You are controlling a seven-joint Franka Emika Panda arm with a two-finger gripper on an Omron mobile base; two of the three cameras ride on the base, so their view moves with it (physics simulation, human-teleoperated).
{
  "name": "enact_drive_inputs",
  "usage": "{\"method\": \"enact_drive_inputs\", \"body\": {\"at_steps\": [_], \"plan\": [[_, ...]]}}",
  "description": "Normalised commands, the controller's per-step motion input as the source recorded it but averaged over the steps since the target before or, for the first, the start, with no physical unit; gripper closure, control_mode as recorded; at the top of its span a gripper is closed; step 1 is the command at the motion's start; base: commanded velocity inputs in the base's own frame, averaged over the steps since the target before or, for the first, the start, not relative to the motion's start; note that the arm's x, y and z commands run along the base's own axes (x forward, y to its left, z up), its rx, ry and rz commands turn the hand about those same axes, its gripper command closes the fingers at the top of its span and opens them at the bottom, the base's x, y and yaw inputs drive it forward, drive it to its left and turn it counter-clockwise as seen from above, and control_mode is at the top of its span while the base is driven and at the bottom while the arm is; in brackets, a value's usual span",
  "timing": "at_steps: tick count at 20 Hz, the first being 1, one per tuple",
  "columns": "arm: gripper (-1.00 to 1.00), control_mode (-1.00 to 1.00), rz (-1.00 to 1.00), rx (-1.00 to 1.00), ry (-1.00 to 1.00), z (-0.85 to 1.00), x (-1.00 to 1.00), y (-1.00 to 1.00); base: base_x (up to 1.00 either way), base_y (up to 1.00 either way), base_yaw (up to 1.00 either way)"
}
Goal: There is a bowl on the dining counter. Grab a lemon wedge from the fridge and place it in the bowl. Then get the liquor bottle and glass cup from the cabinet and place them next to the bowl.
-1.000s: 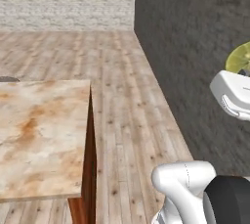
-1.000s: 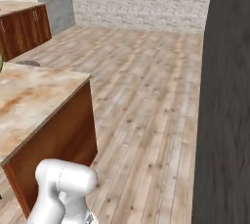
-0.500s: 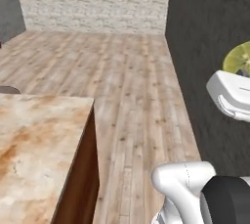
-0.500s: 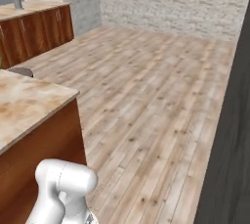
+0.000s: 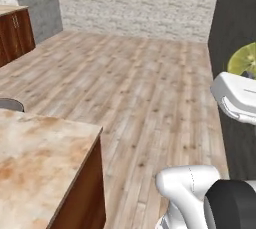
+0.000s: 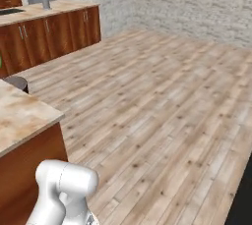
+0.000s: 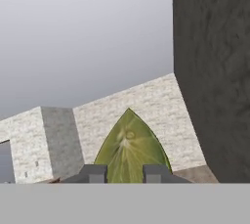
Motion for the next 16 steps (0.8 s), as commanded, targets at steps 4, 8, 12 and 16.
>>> {"method": "enact_drive_inputs", "body": {"at_steps": [4, 8, 12, 16], "plan": [[1.0, 1.0, 0.0, 0.0, 0.0, 0.0, 0.0, 0.0, 0.76, -0.68, 0.33], [1.0, 1.0, 0.0, 0.0, 0.0, 0.0, 0.0, 0.0, 0.75, -0.68, 0.33], [1.0, 1.0, 0.0, 0.0, 0.0, 0.0, 0.0, 0.0, 0.74, -0.68, 0.33], [1.0, 1.0, 0.0, 0.0, 0.0, 0.0, 0.0, 0.0, 0.74, -0.68, 0.33]]}}
